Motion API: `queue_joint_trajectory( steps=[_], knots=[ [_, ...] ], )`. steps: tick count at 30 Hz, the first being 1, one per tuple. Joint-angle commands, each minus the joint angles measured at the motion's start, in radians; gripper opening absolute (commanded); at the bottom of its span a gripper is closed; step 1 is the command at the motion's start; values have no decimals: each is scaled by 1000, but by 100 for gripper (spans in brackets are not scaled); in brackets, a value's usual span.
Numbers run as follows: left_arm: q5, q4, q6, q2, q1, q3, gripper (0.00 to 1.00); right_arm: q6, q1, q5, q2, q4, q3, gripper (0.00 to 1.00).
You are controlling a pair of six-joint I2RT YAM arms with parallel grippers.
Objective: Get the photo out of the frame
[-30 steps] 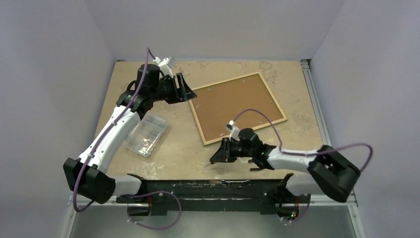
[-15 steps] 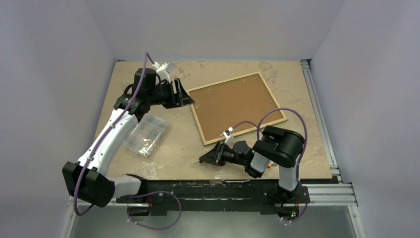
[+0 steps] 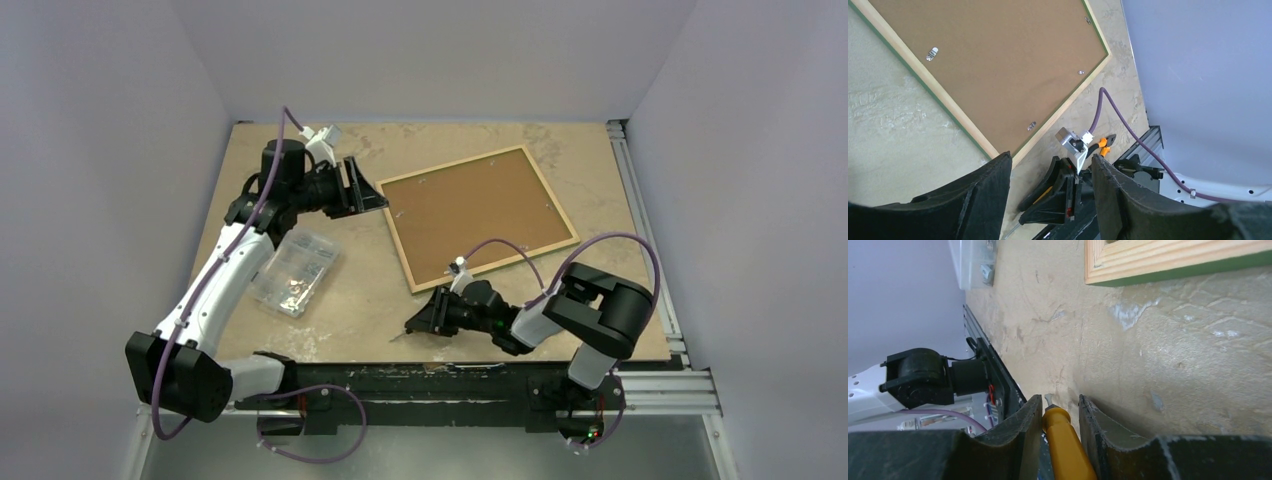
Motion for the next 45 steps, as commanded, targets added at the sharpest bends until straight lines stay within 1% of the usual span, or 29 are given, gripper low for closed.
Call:
queue_joint_trajectory(
  steps=[1, 4, 7, 13, 29, 36, 40, 43, 45],
  knots=[
    [32, 44, -11, -5, 12, -2, 58, -20, 9, 27, -2, -37, 10, 30],
    [32, 47, -13, 0, 16, -4, 57, -13, 13, 38, -17, -65, 4, 30],
    [35, 49, -15, 2, 19, -7, 58, -10, 19, 52, -38, -103, -2, 34],
    [48, 59, -22, 10, 26, -11, 57, 2, 21, 87, -81, -189, -18, 37],
    [61, 68, -31, 9, 33, -16, 57, 10, 45, 139, -169, -299, -66, 45],
    [62, 73, -35, 9, 37, -20, 57, 18, 50, 189, -284, -394, -120, 51],
    [60, 73, -34, 12, 39, -22, 57, 19, 50, 247, -383, -529, -138, 55],
    [56, 72, -32, 13, 39, -22, 57, 17, 50, 296, -501, -706, -139, 61],
    [55, 72, -32, 14, 39, -22, 57, 12, 50, 341, -607, -865, -135, 65]
  ],
)
